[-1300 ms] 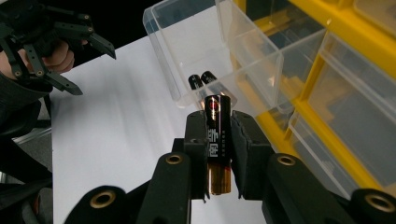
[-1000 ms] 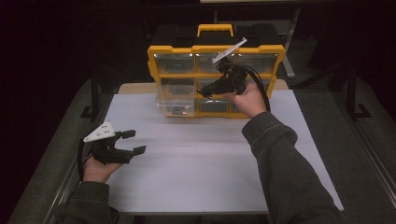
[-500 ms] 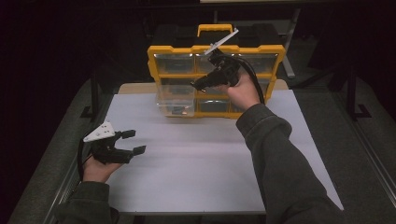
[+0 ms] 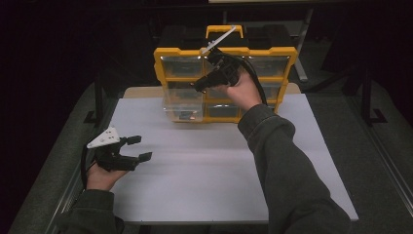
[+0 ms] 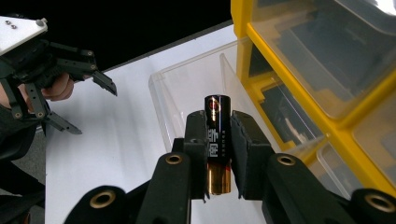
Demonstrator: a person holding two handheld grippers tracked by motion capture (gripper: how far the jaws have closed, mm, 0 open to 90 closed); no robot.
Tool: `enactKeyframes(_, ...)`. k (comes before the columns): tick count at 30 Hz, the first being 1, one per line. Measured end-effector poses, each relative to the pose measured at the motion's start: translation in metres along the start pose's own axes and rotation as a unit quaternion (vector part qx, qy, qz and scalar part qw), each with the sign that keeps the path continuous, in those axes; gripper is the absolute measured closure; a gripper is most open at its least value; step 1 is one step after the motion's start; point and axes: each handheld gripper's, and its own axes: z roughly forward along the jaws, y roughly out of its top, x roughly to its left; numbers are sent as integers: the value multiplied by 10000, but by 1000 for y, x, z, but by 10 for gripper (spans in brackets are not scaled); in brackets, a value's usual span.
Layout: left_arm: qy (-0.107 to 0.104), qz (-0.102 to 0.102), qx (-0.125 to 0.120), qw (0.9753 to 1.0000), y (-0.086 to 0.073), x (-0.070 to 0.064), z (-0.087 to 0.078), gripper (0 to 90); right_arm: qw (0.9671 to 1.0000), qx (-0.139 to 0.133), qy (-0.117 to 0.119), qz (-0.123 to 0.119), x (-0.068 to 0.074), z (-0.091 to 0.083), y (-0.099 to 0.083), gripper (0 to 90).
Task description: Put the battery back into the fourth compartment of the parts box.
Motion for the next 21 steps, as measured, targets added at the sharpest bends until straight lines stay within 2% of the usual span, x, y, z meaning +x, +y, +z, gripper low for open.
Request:
enactKeyframes(9,-3,-22,-13,10000,0,0,-1,218,10000,16,79,-34,2,14,8,760)
enactKeyframes(21,-4,-43,-33,10000,0,1,-1,218,9998,119,126,66,-2,33,9,760)
